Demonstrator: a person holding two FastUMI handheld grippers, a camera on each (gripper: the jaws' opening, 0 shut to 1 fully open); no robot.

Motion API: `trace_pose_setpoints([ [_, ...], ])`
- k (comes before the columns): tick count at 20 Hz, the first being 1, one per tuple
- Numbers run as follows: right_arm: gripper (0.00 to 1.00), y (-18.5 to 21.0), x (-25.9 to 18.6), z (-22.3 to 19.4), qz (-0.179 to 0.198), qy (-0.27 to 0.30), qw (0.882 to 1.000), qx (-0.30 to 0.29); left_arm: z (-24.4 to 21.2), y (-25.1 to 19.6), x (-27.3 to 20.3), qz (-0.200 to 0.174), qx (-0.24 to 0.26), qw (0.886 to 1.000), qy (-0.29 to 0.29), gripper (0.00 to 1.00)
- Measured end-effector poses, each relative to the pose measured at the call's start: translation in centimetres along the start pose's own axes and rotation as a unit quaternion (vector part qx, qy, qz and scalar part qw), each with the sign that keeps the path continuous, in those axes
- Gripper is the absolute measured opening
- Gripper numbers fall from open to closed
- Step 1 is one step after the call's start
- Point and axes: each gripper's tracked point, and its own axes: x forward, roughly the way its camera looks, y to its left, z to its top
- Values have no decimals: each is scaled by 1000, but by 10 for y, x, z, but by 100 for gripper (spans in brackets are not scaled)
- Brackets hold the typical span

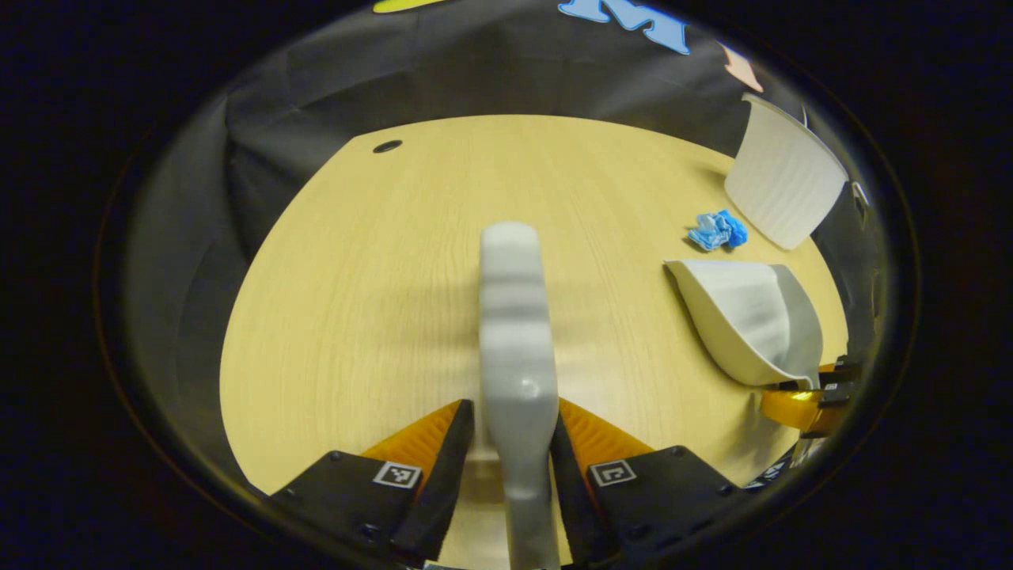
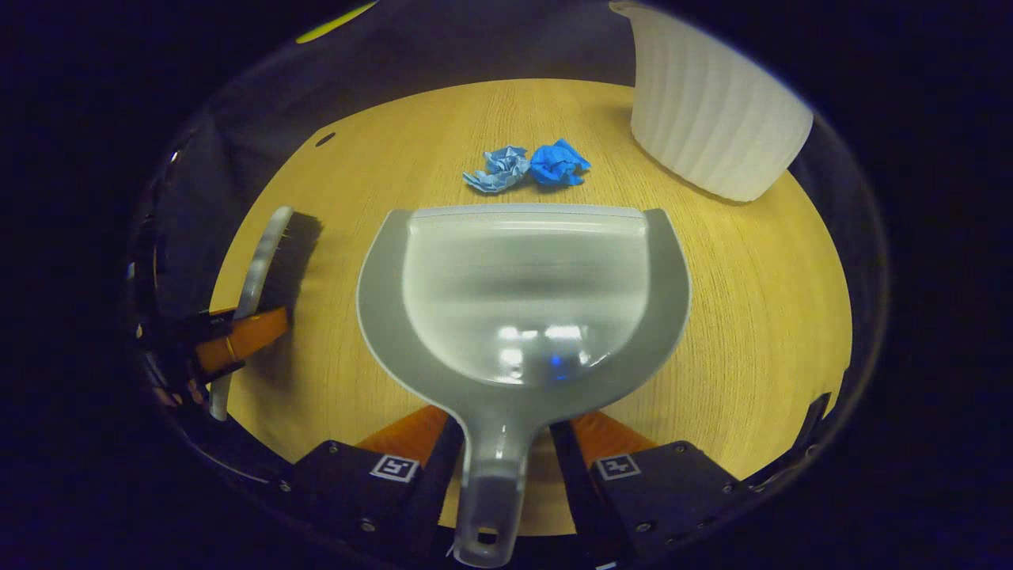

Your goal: Pick up the small broom and dustpan from the desktop, sweep the trash into the dustpan with the broom, and then empty the trash into the garbage bin.

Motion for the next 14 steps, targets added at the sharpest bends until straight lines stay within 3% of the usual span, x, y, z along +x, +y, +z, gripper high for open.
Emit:
trace_pose_setpoints([
  [1, 53, -2, 3, -2, -1, 0, 1000, -2, 1, -1, -1, 0, 6, 1000, 1, 57],
  [3, 37, -5, 3, 0, -5, -4, 1000, -5, 3, -1, 3, 5, 16, 1000, 0, 49],
  [6, 37, -9, 0, 1, -4, -6, 1000, -16, 8, -3, 4, 2, 30, 1000, 0, 42],
  [7, 35, -12, 1, 1, -3, -4, 1000, -24, 12, -2, 5, 2, 32, 999, -3, 44],
  [8, 35, -15, 1, 2, -1, -5, 1000, -30, 18, -4, 6, -4, 32, 999, -3, 37],
  [14, 35, -41, -1, 7, 13, -2, 998, -65, 65, -23, 21, -18, 83, 996, -12, 37],
])
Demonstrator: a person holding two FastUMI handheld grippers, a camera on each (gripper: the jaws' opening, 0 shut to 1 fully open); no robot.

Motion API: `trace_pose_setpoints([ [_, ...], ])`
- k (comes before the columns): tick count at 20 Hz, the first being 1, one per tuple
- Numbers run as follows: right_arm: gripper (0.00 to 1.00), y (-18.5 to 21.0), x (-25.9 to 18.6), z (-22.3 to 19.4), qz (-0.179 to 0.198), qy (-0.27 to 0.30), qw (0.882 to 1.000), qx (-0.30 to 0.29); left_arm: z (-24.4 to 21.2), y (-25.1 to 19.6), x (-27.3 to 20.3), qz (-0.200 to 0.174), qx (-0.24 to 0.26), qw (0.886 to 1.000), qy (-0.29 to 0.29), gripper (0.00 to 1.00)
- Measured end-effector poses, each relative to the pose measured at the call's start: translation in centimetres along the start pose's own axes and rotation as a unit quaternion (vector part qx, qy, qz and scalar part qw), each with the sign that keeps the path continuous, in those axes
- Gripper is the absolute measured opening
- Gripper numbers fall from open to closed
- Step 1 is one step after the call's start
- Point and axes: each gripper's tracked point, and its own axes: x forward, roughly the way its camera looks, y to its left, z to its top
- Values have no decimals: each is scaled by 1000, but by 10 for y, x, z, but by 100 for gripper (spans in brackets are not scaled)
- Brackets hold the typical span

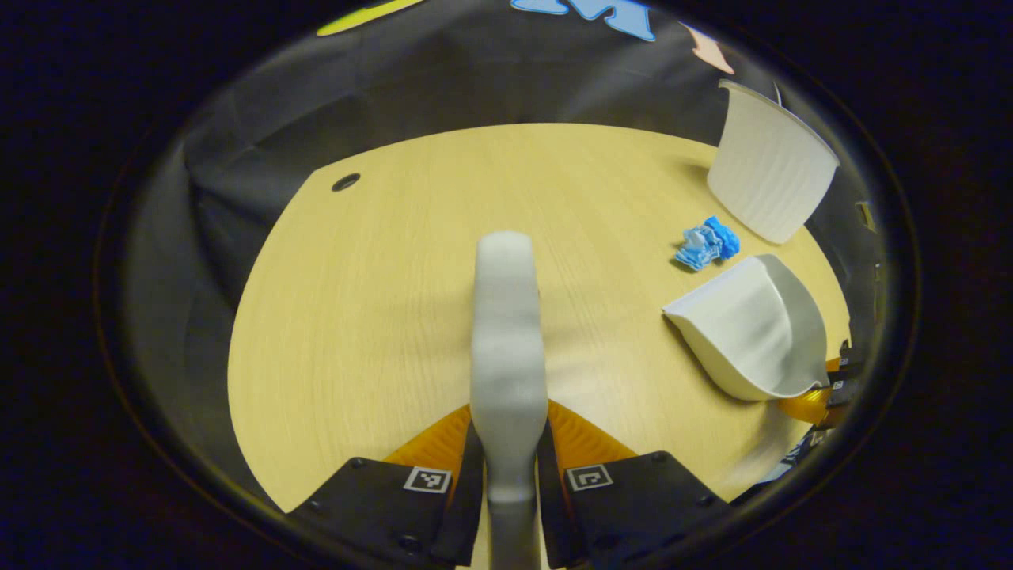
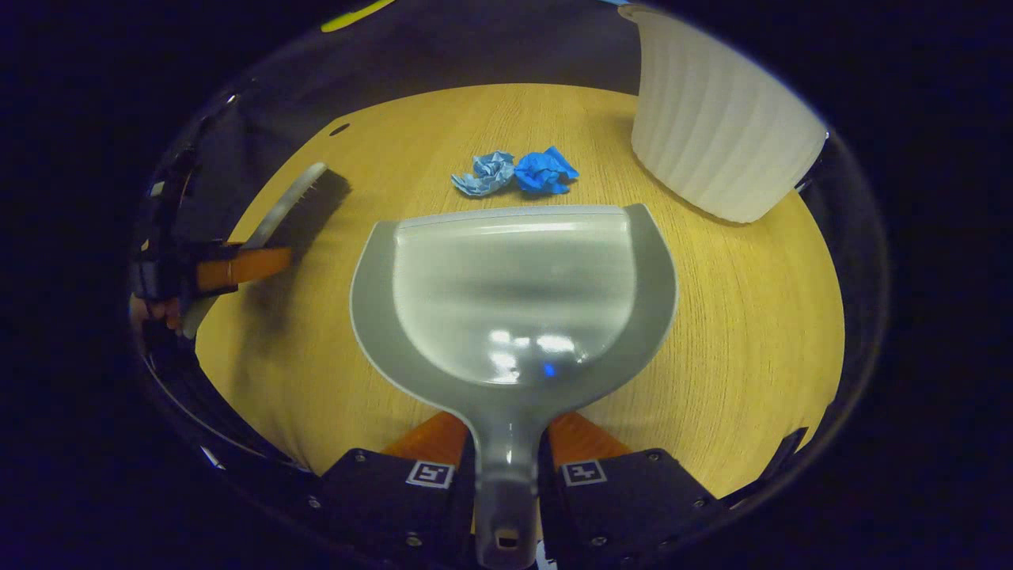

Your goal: Pick up the small broom and dustpan from the desktop, sweep the trash into the dustpan with the broom, and then empty the trash into the garbage bin.

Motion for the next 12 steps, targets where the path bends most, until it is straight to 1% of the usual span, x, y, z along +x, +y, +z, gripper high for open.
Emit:
trace_pose_setpoints([
  [1, 35, -5, 1, 1, 3, 0, 1000, -7, 9, -7, 5, -3, 14, 1000, -2, 37],
  [2, 35, -10, 1, 2, 5, 2, 1000, -14, 19, -13, 10, -9, 26, 1000, -4, 41],
  [3, 35, -14, 1, 4, 8, 3, 1000, -20, 27, -20, 15, -13, 38, 999, -6, 39],
  [4, 35, -18, 0, 5, 11, 4, 1000, -26, 35, -28, 20, -16, 49, 999, -8, 41],
  [5, 35, -22, 1, 6, 14, 6, 999, -34, 41, -37, 26, -22, 58, 998, -9, 41],
  [6, 35, -26, 1, 7, 18, 7, 999, -43, 46, -45, 31, -30, 67, 997, -7, 39],
  [7, 35, -30, 1, 7, 22, 10, 998, -52, 51, -55, 36, -39, 72, 997, -5, 41],
  [8, 35, -34, 2, 9, 28, 11, 998, -59, 56, -64, 40, -49, 77, 996, -2, 39],
  [9, 35, -37, 2, 9, 35, 13, 997, -65, 61, -72, 45, -55, 85, 995, -3, 41],
  [12, 35, -46, 3, 11, 50, 21, 996, -77, 78, -92, 59, -68, 116, 991, -2, 41],
])
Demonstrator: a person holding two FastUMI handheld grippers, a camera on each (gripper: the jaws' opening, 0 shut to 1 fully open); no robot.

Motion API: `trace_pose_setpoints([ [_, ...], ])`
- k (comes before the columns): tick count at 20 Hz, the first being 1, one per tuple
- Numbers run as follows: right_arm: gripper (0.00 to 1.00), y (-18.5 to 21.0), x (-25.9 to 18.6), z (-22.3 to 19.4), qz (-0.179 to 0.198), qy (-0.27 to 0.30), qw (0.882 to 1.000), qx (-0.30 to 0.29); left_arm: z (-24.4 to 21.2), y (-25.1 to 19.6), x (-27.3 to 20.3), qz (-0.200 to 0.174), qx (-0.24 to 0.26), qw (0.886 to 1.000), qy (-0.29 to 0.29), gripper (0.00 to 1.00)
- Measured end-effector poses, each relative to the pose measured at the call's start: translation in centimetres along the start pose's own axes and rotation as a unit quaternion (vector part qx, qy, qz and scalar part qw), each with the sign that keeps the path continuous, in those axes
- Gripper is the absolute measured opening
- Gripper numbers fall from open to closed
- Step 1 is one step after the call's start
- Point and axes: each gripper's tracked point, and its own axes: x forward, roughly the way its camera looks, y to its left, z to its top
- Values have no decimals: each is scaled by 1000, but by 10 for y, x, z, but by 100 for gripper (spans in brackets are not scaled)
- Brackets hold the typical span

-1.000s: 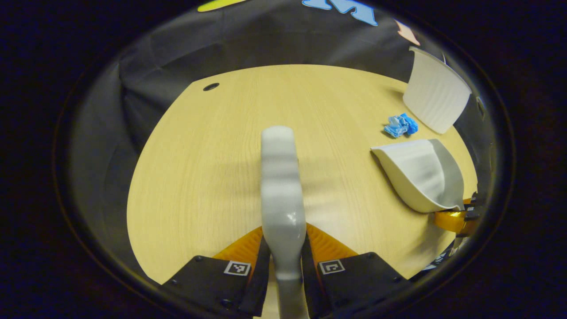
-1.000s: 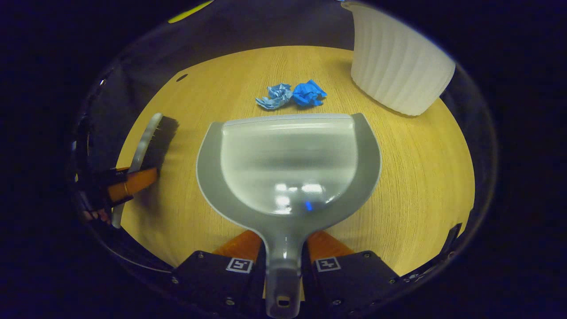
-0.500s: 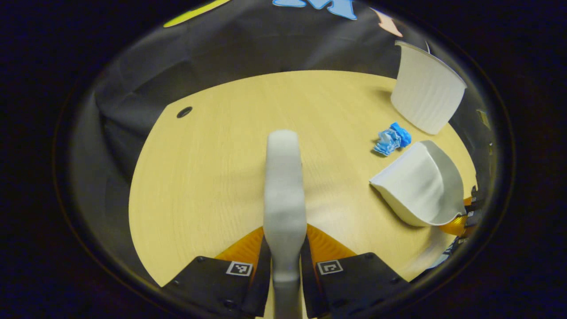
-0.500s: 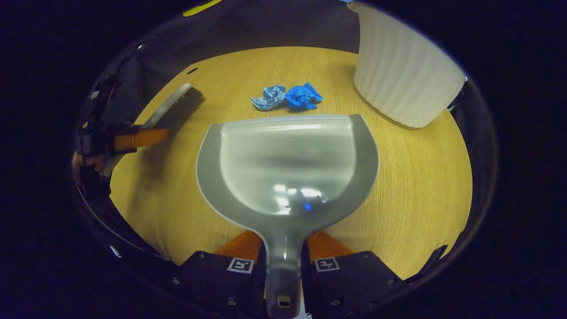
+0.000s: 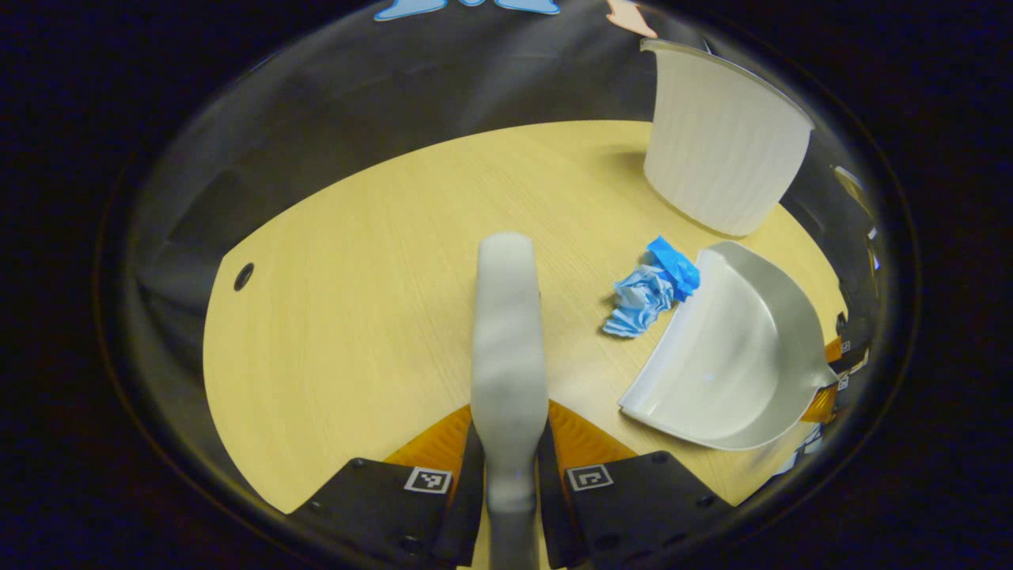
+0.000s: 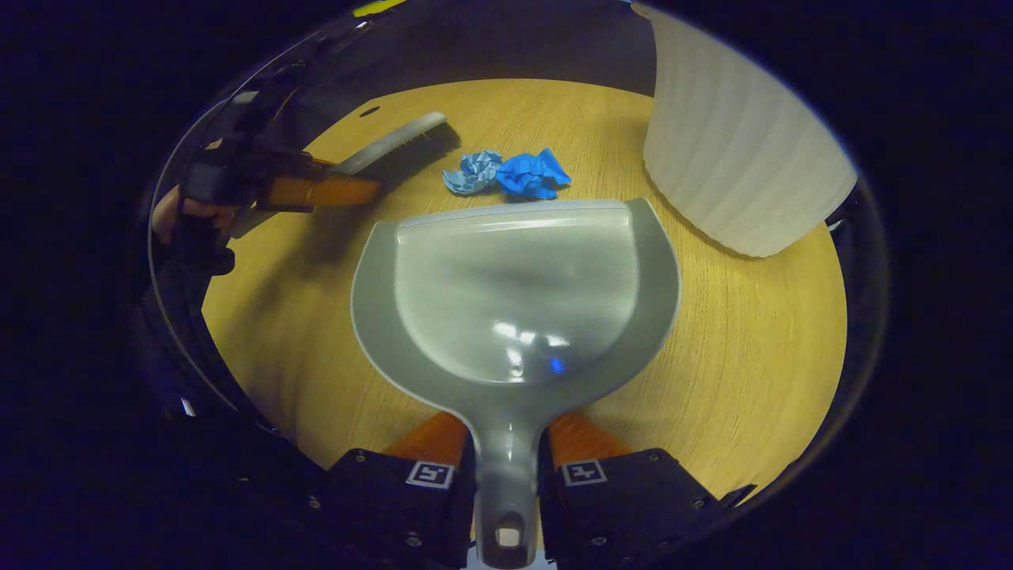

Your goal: Pick up the small broom and dustpan from the desktop, sweep the trash into the dustpan with the broom, and then empty the trash into the garbage bin.

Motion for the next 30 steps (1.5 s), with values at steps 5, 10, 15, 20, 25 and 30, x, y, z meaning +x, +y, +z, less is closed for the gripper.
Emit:
trace_pose_setpoints([
  [5, 35, -12, -2, 0, 22, 9, 999, -31, 24, -27, 17, -29, 75, 997, 8, 41],
  [10, 35, -12, -4, 3, 30, 7, 999, -26, 31, -78, 9, -89, 125, 988, 9, 41],
  [15, 35, -11, -3, 5, 37, 0, 999, -24, 24, -121, -8, -136, 137, 981, 18, 39],
  [20, 35, -11, -3, 6, 38, -7, 999, -22, 13, -140, -26, -165, 127, 978, 24, 41],
  [25, 35, -11, -2, 6, 31, -14, 999, -7, 7, -143, -34, -161, 87, 983, 18, 36],
  [30, 35, -13, -1, 6, 10, -22, 1000, 11, 8, -126, -46, -131, 34, 991, -6, 41],
])
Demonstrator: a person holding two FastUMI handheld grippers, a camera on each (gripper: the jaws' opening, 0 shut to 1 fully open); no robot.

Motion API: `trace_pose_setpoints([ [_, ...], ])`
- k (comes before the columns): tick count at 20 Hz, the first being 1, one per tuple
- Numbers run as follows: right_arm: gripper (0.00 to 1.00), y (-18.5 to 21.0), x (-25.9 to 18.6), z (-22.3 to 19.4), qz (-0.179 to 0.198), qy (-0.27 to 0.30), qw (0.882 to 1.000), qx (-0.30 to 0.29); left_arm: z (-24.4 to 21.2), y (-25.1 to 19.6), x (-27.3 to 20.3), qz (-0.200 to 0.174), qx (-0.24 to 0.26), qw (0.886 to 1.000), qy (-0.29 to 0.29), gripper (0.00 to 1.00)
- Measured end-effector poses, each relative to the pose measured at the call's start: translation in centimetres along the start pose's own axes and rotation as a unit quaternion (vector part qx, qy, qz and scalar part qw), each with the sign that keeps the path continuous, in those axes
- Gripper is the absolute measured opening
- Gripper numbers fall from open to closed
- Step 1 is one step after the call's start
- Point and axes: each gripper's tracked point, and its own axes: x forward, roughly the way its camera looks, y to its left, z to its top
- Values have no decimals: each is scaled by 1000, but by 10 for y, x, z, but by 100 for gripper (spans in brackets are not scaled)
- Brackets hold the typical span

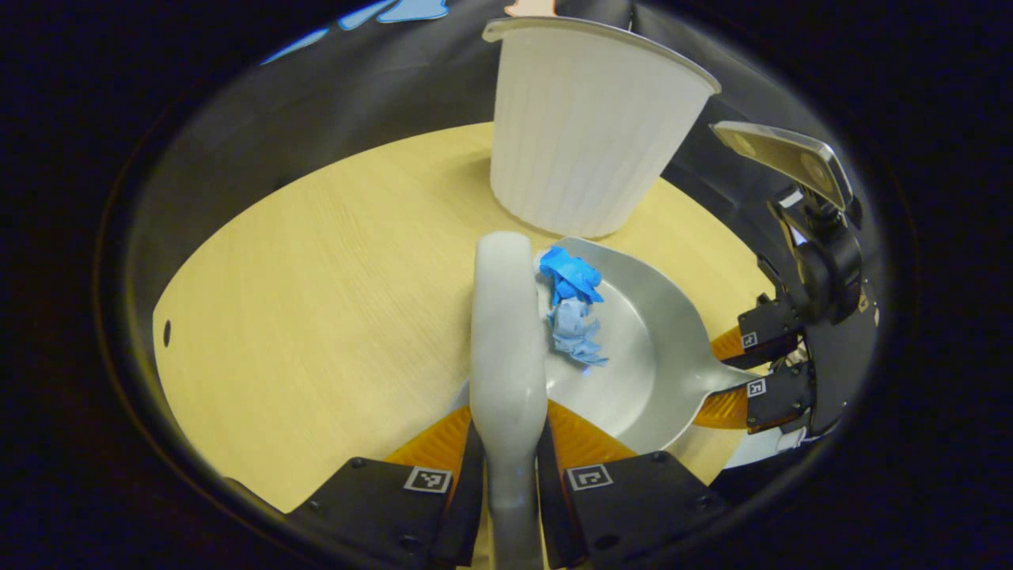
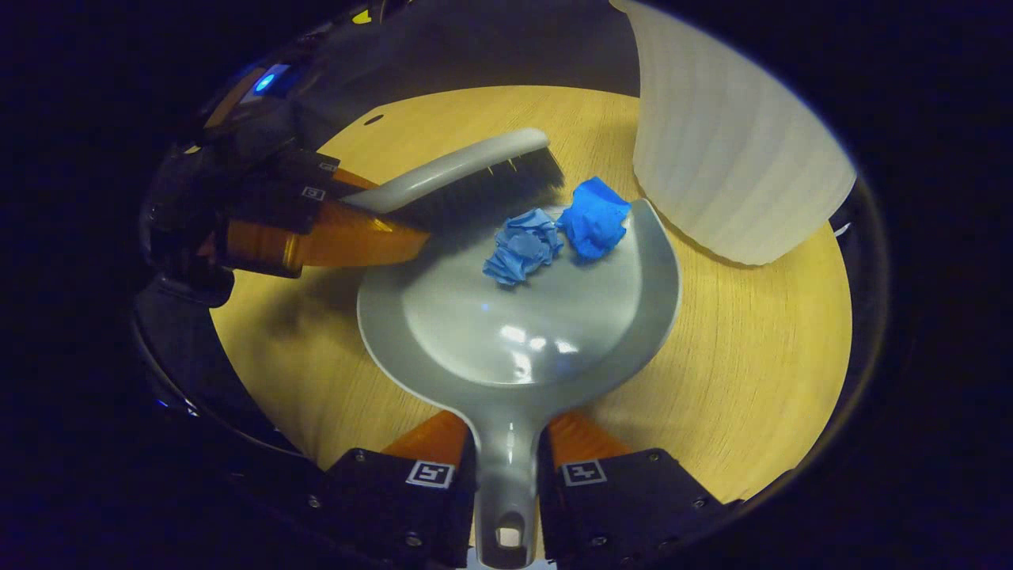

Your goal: Pick up the small broom and dustpan from the desktop, sweep the trash into the dustpan with the broom, and then empty the trash into the garbage bin.

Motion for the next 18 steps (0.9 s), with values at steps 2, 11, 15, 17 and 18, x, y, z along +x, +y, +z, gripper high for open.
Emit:
trace_pose_setpoints([
  [2, 35, 0, 1, 1, -6, -3, 1000, 4, 1, 9, -10, 14, -19, 1000, -16, 41],
  [11, 35, 4, 10, 1, -24, -47, 998, 17, -28, 52, -71, 87, -124, 986, -69, 36],
  [15, 35, 6, -11, 7, -17, -65, 998, 16, -55, 73, -96, 125, -170, 975, -78, 38],
  [17, 35, 4, -20, 8, -18, -73, 997, 11, -73, 78, -104, 139, -190, 969, -81, 36],
  [18, 35, 4, -28, 7, -20, -75, 997, 15, -81, 81, -108, 146, -199, 965, -82, 36],
])
